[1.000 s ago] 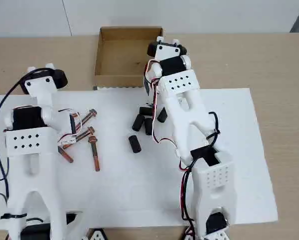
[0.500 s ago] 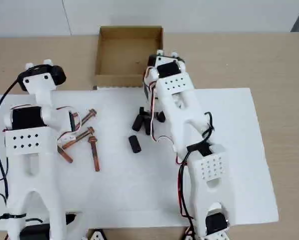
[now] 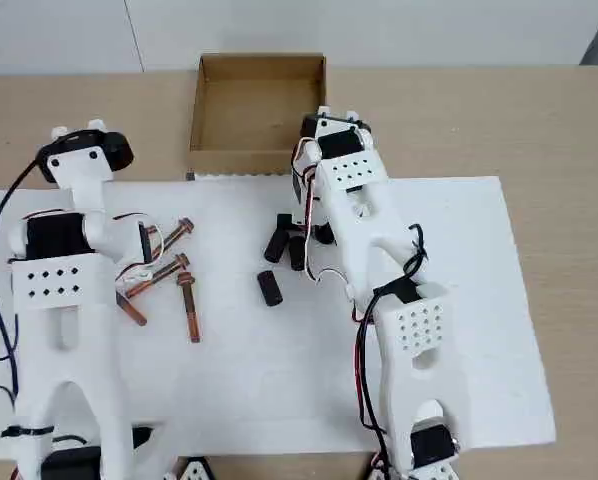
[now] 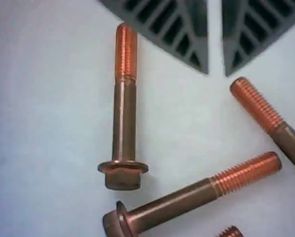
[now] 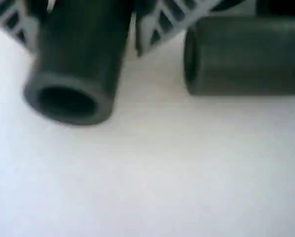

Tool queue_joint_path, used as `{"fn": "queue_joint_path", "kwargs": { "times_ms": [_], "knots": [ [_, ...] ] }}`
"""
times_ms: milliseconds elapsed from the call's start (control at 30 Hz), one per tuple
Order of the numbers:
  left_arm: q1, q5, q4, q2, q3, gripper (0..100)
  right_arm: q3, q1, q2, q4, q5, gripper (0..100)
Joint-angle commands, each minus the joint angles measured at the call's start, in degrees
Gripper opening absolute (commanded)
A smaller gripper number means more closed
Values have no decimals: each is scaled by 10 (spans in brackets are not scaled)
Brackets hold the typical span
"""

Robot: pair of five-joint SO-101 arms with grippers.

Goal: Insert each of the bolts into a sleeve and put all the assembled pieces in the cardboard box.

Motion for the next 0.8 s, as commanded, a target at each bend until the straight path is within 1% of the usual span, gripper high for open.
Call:
{"fn": "queue_joint_path", "kwargs": {
  "times_ms": [0,67,100,133,333,467,533,567,667,767],
  "knots": [
    [1,1,-10,-2,-1,8,-16,14,4,-8,-4,81],
    [1,1,-10,-2,3,8,-16,14,4,-7,-3,8],
    [1,1,-14,-2,8,8,-16,14,1,-7,-2,1],
    [1,1,-18,-2,16,8,-16,14,0,0,-3,12],
    [1,1,-13,-5,50,8,-42,14,-41,57,-4,3],
    [1,-1,-13,-5,56,8,-44,14,-111,72,-1,3],
    [0,-4,-13,-6,52,8,-44,14,-155,75,12,3],
    [0,-11,-11,-6,48,8,-43,12,-179,75,26,3],
    [0,-62,18,-2,15,8,-40,13,-240,75,56,3],
    [0,-91,38,-2,-27,9,-27,15,-280,84,76,3]
  ]
}}
